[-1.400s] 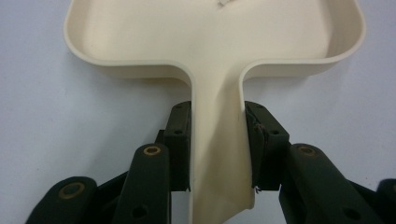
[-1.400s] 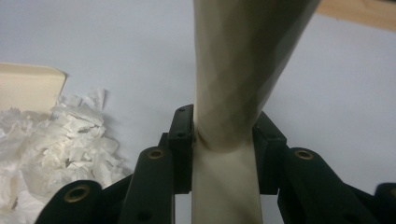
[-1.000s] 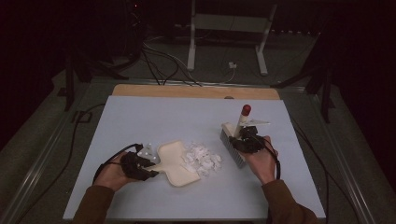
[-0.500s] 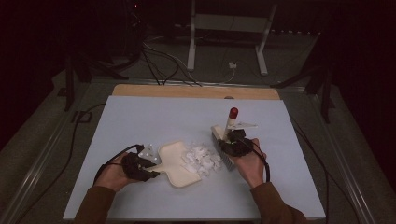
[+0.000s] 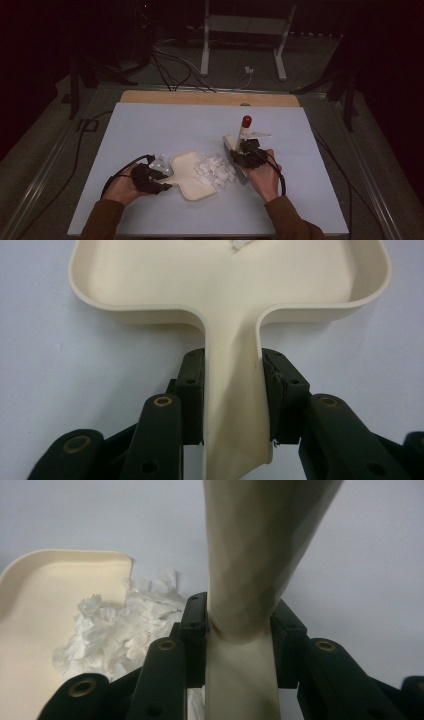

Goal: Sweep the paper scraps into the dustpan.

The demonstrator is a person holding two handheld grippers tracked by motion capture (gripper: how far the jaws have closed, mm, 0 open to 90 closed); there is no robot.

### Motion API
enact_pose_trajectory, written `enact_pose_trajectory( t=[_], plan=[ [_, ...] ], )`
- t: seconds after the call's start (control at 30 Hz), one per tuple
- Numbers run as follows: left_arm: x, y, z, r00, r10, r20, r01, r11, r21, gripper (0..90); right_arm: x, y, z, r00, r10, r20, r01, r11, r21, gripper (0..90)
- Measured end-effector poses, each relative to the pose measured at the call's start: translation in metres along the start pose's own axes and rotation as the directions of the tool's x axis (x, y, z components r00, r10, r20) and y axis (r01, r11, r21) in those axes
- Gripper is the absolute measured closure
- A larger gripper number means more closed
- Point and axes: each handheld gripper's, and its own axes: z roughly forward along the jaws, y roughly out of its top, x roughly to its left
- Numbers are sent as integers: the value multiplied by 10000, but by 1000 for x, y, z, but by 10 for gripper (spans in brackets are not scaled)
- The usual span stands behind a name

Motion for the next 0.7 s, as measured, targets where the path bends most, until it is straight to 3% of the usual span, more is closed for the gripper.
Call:
enact_pose_trajectory(
  t=[0.7],
  plan=[
    [0, 1, 0, 10000, -80, 55, 80, 10000, -27, 661, 26, 6, 7, 9986, -313, -424, 320, 9994, 147, 672]
  ],
)
